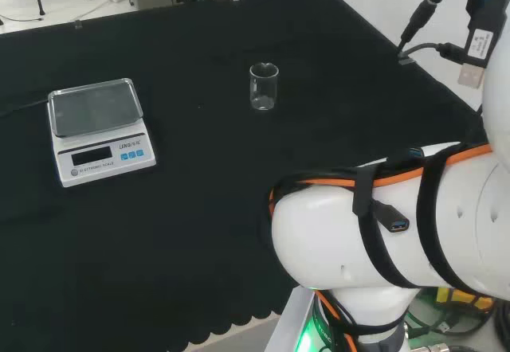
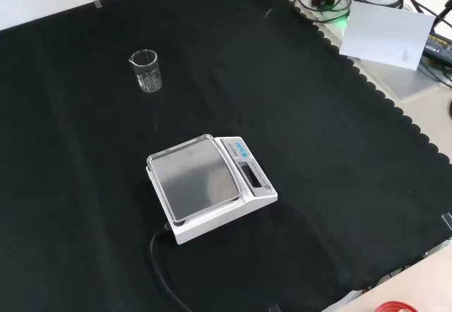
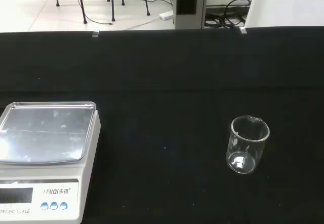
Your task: Pick up the beaker.
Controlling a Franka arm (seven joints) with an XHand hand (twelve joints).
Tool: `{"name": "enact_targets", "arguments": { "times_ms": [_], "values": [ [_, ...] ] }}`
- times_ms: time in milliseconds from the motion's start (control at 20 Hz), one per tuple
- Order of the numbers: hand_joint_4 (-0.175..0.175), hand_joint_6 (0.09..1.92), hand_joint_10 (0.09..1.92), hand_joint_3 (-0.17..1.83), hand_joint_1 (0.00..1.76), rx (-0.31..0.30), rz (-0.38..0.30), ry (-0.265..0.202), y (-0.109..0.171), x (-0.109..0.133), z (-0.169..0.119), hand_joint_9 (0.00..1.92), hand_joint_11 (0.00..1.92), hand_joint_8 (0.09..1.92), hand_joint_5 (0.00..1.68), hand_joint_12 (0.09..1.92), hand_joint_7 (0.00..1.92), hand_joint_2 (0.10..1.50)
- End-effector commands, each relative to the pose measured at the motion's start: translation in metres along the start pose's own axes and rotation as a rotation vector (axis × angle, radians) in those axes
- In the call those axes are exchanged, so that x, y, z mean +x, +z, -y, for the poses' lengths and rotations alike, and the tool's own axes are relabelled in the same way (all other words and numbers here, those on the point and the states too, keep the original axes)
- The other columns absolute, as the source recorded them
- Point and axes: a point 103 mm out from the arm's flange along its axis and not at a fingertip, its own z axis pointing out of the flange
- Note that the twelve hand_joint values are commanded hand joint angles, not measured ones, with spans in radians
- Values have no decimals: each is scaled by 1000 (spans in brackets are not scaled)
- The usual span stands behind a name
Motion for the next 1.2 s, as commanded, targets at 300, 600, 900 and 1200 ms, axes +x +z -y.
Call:
{"name": "enact_targets", "arguments": {
  "times_ms": [300, 600, 900, 1200],
  "values": [
    [-23, 87, 823, -13, 618, -84, -18, 21, -41, -50, 46, 446, 146, 751, 201, 1475, 298, 808],
    [-21, 87, 818, -15, 619, -14, -100, -7, 5, 21, -15, 448, 146, 750, 203, 1473, 298, 805],
    [-14, 87, 811, -17, 625, 52, -87, -51, 52, 57, -89, 441, 130, 747, 197, 1471, 294, 801],
    [-12, 87, 806, -18, 631, 115, -81, -27, 90, 51, -123, 439, 121, 745, 196, 1475, 292, 798]
  ]
}}
